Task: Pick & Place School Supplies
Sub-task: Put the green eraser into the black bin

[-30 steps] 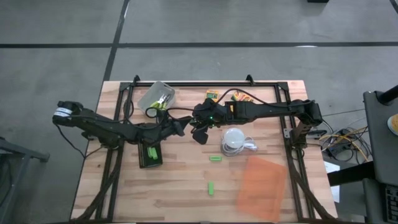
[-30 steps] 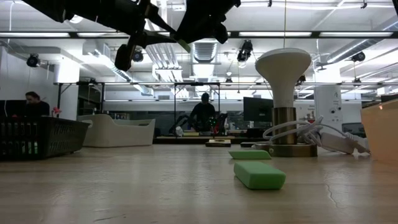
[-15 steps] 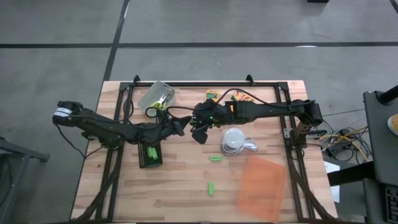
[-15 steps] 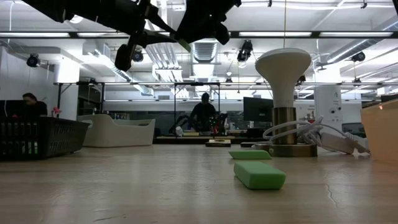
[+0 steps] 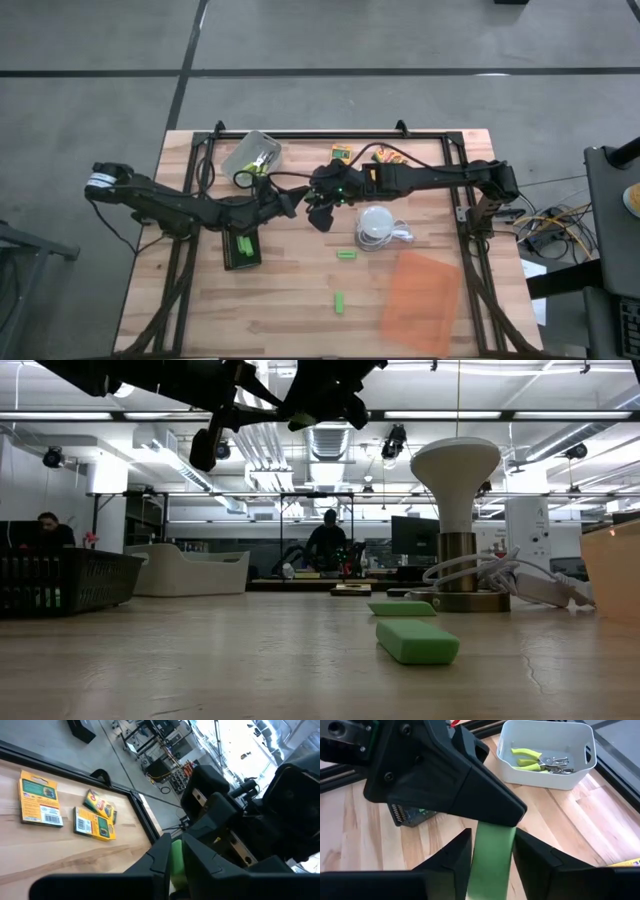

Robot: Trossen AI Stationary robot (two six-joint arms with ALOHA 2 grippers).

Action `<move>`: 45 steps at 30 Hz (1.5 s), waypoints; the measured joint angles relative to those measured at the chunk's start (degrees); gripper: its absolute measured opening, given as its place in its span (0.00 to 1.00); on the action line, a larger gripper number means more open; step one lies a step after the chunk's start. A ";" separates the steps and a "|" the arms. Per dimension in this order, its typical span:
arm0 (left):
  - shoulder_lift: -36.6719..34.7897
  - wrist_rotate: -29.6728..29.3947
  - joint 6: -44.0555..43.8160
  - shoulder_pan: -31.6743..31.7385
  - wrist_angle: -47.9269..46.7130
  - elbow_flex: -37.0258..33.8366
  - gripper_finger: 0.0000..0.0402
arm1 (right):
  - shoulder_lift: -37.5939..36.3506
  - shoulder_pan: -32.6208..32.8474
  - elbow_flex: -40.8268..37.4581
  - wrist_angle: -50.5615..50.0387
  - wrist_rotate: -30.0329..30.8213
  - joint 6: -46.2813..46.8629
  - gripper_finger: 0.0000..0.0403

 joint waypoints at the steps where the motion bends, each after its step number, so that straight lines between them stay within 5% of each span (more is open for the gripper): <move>1: 0.00 0.00 0.00 0.00 0.00 0.00 0.09 | 0.01 0.00 -0.01 -0.04 0.01 -0.13 0.36; 14: 0.00 -0.47 1.95 0.13 -0.57 0.02 0.09 | 0.24 -0.02 0.01 -1.52 0.15 -1.35 0.50; 39: 0.00 -0.63 3.35 1.14 -1.50 0.02 0.02 | 0.13 -0.02 0.01 -7.09 -0.07 -1.24 0.51; 45: -0.02 3.29 6.47 1.35 -2.10 0.02 0.05 | 0.13 -0.02 0.00 -9.93 -6.71 0.09 0.51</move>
